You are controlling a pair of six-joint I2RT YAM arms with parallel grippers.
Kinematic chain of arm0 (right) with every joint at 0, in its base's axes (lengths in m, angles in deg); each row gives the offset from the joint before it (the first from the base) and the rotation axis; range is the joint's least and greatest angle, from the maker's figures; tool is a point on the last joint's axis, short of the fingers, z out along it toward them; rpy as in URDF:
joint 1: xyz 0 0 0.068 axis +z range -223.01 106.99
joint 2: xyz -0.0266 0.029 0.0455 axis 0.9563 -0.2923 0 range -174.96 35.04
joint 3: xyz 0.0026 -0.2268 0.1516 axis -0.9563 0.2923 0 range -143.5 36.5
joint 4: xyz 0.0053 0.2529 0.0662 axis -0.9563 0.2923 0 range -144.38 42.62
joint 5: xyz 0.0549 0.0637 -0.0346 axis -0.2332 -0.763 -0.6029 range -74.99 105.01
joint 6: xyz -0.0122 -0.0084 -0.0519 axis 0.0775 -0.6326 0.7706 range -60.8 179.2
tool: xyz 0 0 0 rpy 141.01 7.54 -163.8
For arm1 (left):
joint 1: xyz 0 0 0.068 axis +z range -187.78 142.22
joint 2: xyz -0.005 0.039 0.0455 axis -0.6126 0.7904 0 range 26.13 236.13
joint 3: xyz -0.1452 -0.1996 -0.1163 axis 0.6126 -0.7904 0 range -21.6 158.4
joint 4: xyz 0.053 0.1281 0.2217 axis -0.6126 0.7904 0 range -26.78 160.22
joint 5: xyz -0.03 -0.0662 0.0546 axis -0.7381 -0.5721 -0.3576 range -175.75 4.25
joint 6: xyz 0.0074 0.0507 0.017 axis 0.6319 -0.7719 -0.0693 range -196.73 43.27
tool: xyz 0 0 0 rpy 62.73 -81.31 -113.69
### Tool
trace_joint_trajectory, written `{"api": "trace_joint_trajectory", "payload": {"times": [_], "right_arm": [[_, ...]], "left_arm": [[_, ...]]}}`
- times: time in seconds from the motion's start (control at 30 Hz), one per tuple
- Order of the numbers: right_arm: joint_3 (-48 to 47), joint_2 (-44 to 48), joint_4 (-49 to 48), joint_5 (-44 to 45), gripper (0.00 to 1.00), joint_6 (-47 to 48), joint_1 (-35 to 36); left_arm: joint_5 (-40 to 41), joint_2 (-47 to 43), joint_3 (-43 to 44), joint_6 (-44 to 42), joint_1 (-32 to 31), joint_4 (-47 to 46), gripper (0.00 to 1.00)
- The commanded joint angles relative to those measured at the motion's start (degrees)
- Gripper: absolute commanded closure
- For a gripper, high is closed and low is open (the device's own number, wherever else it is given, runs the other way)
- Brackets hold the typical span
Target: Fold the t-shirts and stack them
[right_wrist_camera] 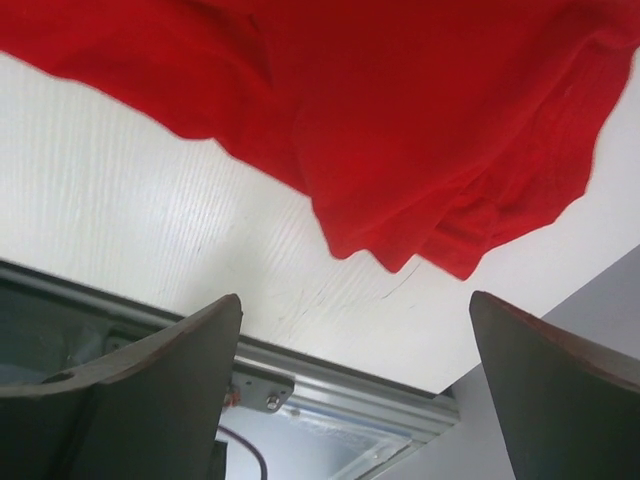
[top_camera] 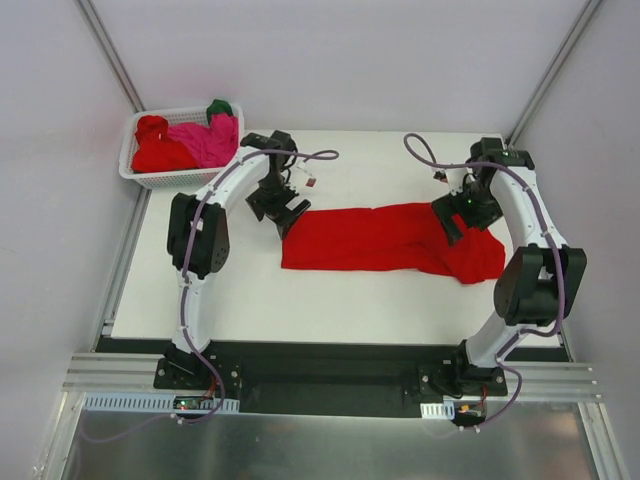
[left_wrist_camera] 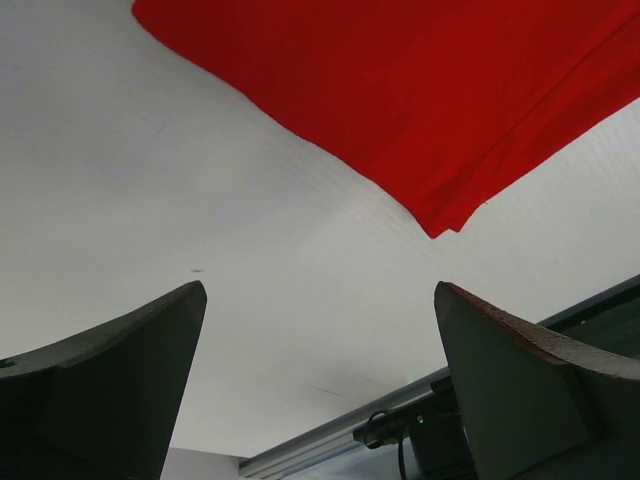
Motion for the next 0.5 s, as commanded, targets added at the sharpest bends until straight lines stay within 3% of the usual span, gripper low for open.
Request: {"api": "trace_joint_trajectory", "payload": {"times": [0.0,0.13,0.27,0.47], "right_arm": [[2.4,3.7,3.7,-3.3,0.0,1.9,-0.2],[3.9,5.2,3.6,-1.9,0.0,2.5,-0.5],[3.5,5.9,3.7,-1.9,0.0,2.4,-2.4],[5.2,4.7,3.0,-1.8,0.0,2.0,-5.7]], "left_arm": [[0.6,0.3,0.1,-0.4,-2.6,-1.0,0.01],[0.8,0.1,-0.1,-0.4,-4.1,-1.3,0.01],[2.2,-3.4,-7.1,-2.3,-6.4,-3.7,0.01],[10.1,-7.6,-13.7,-6.1,-7.9,-9.9,0.01]]}}
